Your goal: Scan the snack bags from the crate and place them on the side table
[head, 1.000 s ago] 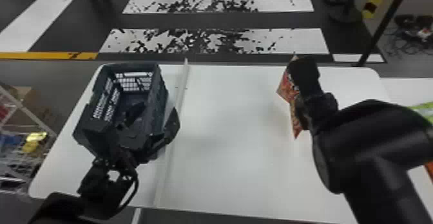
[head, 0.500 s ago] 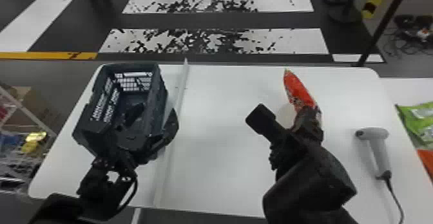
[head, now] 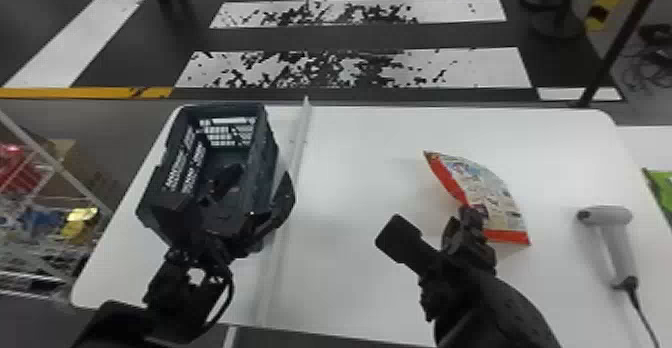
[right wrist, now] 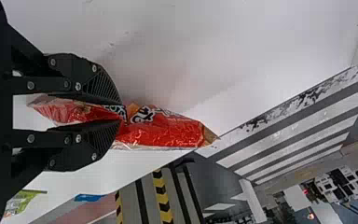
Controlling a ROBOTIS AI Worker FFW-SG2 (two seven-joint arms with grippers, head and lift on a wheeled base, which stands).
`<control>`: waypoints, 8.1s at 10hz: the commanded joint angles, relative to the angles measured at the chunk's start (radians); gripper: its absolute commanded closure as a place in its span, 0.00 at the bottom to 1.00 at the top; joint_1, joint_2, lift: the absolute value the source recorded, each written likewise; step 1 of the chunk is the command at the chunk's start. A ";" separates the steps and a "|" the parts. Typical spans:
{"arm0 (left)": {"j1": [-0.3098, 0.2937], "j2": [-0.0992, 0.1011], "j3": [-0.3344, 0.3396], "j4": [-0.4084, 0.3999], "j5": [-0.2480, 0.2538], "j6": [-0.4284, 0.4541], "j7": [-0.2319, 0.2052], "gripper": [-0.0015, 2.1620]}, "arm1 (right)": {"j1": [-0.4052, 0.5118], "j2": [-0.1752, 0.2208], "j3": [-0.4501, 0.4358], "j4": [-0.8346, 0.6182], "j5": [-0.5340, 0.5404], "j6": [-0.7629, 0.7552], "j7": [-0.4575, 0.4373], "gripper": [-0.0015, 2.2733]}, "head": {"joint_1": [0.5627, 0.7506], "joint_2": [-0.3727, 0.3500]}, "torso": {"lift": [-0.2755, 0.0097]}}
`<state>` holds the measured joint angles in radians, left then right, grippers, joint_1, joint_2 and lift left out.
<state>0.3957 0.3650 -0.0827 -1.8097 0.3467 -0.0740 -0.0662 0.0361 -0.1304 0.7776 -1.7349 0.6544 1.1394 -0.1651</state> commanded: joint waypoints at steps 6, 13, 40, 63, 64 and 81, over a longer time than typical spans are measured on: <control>0.000 -0.001 -0.006 -0.017 0.000 0.000 0.011 0.03 | 0.153 -0.017 -0.294 -0.307 -0.460 -0.189 0.173 0.03 | 0.70 0.81 | 0.79; 0.002 -0.003 -0.006 -0.014 -0.002 0.003 0.009 0.03 | 0.125 -0.003 -0.541 -0.233 -0.688 -0.324 0.217 0.99 | 0.70 0.73 | 0.79; 0.005 -0.003 -0.014 -0.011 -0.002 0.000 0.006 0.04 | -0.220 0.061 -0.400 0.429 -0.608 -0.566 0.292 0.99 | 0.70 0.76 | 0.79; 0.003 -0.003 -0.019 -0.013 -0.002 0.000 0.008 0.04 | 0.088 -0.023 -0.741 -0.267 -0.587 -0.122 0.274 0.04 | 0.70 0.56 | 0.79; 0.002 -0.001 -0.020 -0.013 -0.002 0.000 0.008 0.04 | 0.110 -0.028 -0.793 -0.282 -0.599 -0.115 0.274 0.04 | 0.70 0.51 | 0.79; 0.003 -0.001 -0.022 -0.007 -0.002 0.000 0.006 0.04 | -0.002 -0.092 -0.957 0.123 -0.664 -0.134 0.325 0.99 | 0.70 0.23 | 0.79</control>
<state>0.3982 0.3642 -0.1043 -1.8167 0.3454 -0.0743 -0.0597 0.0337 -0.2222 -0.1798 -1.6124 -0.0104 1.0074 0.1595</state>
